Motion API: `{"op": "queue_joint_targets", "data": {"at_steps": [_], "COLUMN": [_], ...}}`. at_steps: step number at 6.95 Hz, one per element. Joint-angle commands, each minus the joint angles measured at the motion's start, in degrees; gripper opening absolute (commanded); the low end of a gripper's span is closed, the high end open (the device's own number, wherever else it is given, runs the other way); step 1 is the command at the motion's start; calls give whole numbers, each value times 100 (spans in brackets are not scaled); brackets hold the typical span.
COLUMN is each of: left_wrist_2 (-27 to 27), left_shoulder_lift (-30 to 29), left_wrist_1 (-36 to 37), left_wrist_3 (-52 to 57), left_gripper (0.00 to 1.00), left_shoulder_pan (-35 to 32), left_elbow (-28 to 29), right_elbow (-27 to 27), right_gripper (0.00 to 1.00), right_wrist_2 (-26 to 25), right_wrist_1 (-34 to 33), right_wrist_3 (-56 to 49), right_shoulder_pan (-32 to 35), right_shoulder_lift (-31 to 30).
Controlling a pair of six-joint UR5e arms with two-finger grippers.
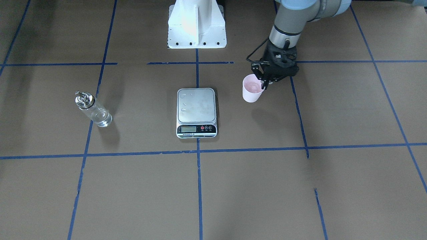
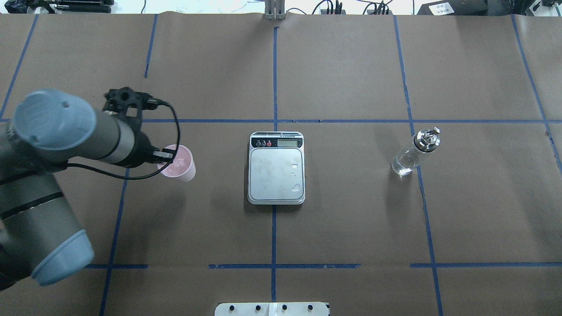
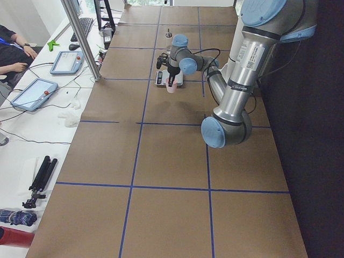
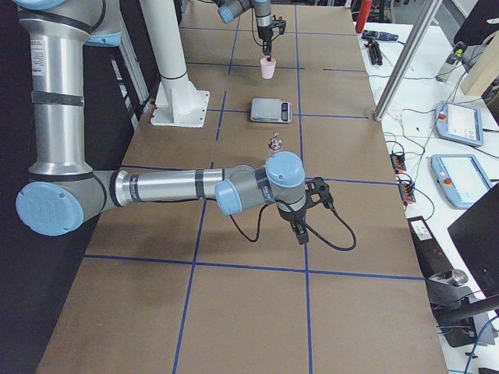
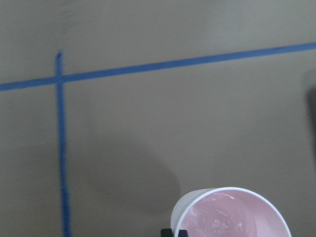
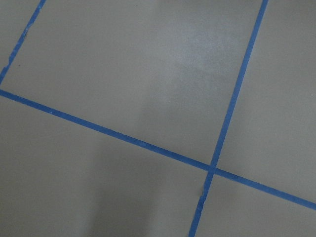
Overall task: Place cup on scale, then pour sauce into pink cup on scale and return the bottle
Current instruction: 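Carry the pink cup with the left gripper onto the scale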
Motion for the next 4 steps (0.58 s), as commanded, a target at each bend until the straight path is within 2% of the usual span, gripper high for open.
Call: {"op": "queue_joint_targets", "data": {"at_steps": [1,3,4], "left_wrist_2": [-1,-1,-1], "left_shoulder_lift": [-1357,-1940,-2012], "left_wrist_1": [198,-81,-266], "left_wrist_3": [-567,-727,-823], "left_gripper": [0,0,0], "left_shoulder_pan": [206,268,321], "left_elbow": [1169,1928,2097], "right_elbow": [1,1,1], "right_gripper": [100,100,100], "right_wrist_2": [0,0,0], "right_wrist_1": [4,4,4], "right_wrist_3": [5,5,5], "right_shoulder_pan": [6,6,6], "right_shoulder_lift": [-7,-7,-7]}}
